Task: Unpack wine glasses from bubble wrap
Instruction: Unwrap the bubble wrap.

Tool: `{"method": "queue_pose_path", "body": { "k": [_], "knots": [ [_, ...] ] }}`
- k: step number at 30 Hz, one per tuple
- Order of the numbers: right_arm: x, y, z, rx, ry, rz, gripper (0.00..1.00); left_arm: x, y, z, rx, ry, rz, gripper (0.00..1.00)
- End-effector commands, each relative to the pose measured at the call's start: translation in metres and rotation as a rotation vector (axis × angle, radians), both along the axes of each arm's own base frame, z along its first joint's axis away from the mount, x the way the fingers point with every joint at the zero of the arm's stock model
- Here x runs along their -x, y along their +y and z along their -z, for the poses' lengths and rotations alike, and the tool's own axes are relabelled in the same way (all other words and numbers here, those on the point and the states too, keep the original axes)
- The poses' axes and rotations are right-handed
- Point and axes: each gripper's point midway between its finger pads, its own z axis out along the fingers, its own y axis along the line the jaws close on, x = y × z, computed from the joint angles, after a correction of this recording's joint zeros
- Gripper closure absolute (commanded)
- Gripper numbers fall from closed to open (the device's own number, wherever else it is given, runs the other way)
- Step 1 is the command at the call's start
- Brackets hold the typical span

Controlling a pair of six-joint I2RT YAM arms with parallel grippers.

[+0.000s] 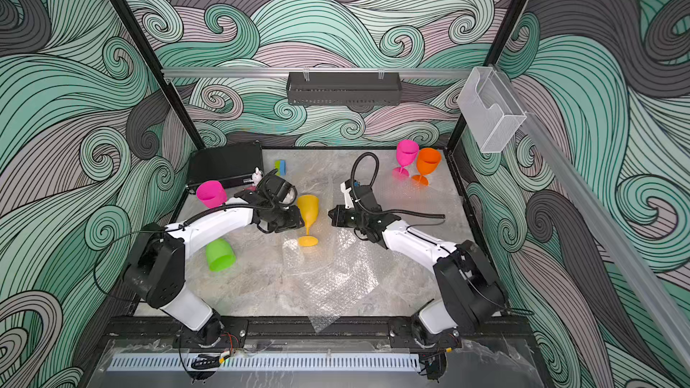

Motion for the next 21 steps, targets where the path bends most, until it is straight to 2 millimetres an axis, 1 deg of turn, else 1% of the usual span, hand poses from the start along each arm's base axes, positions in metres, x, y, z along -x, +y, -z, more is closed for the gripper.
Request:
{"method": "queue_pose_path", "body": {
  "k": [1, 3, 7, 9, 10, 12, 16, 18, 21],
  "knots": [
    [0.001, -0.009, 0.007, 0.037, 0.005, 0.013, 0.92, 0.008, 0.027, -0.004, -0.080, 0.008, -0.020, 0.52],
    [0.001, -0.015, 0.007, 0.056, 0.004, 0.028, 0.88, 0.009, 0.035, -0.009, -0.091, 0.000, -0.029, 0.52],
    [0.002, -0.034, 0.007, 0.112, 0.005, 0.073, 0.75, 0.005, 0.047, -0.028, -0.120, -0.042, -0.036, 0.52],
    [0.003, -0.043, 0.005, 0.128, 0.011, 0.089, 0.70, 0.003, 0.048, -0.040, -0.126, -0.060, -0.024, 0.52],
    [0.003, -0.048, 0.003, 0.137, 0.011, 0.098, 0.69, 0.002, 0.047, -0.046, -0.124, -0.066, -0.018, 0.52],
    [0.003, -0.058, -0.002, 0.148, 0.004, 0.121, 0.67, -0.001, 0.041, -0.057, -0.095, -0.082, -0.004, 0.52],
    [0.001, -0.080, -0.021, 0.161, -0.026, 0.171, 0.66, -0.003, 0.016, -0.073, 0.037, -0.101, 0.049, 0.52],
    [0.000, -0.089, -0.033, 0.160, -0.044, 0.187, 0.66, -0.003, 0.004, -0.077, 0.103, -0.095, 0.062, 0.51],
    [0.000, -0.095, -0.053, 0.156, -0.082, 0.196, 0.66, -0.001, -0.013, -0.071, 0.172, -0.065, 0.066, 0.51]
  ]
}}
